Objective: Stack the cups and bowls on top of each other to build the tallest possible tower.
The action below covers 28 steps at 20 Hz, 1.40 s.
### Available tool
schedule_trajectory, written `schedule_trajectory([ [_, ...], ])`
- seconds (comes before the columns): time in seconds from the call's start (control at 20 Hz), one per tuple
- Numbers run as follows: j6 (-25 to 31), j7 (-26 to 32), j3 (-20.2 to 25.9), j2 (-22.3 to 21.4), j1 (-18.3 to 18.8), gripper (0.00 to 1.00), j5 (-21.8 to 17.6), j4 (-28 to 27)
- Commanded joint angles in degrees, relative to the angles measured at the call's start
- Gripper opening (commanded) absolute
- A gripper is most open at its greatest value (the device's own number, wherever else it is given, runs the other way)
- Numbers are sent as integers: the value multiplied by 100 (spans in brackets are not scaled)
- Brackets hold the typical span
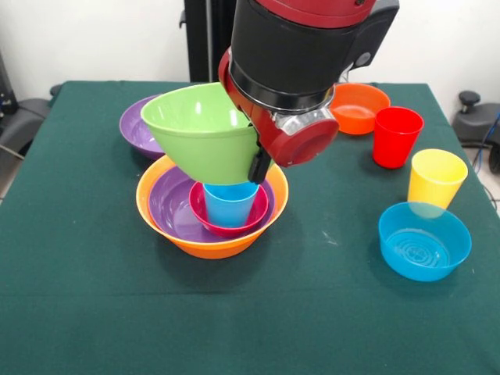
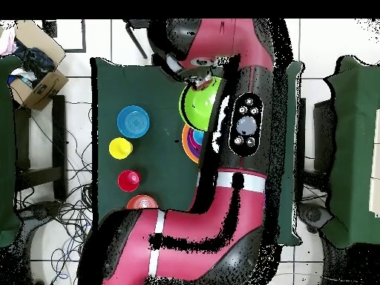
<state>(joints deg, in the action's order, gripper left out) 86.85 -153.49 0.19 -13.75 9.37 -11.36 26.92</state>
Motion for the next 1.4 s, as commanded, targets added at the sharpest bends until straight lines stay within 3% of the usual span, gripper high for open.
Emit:
schedule_trajectory([
  [0.05,845,1228,222,92,-154,0,-213,-168],
  [0.75,1489,1094,229,453,-288,0,-184,-865],
  [1.15,1496,1028,179,568,-339,0,-185,-1090],
  [1.4,1456,1096,157,882,-328,0,-320,-1566],
])
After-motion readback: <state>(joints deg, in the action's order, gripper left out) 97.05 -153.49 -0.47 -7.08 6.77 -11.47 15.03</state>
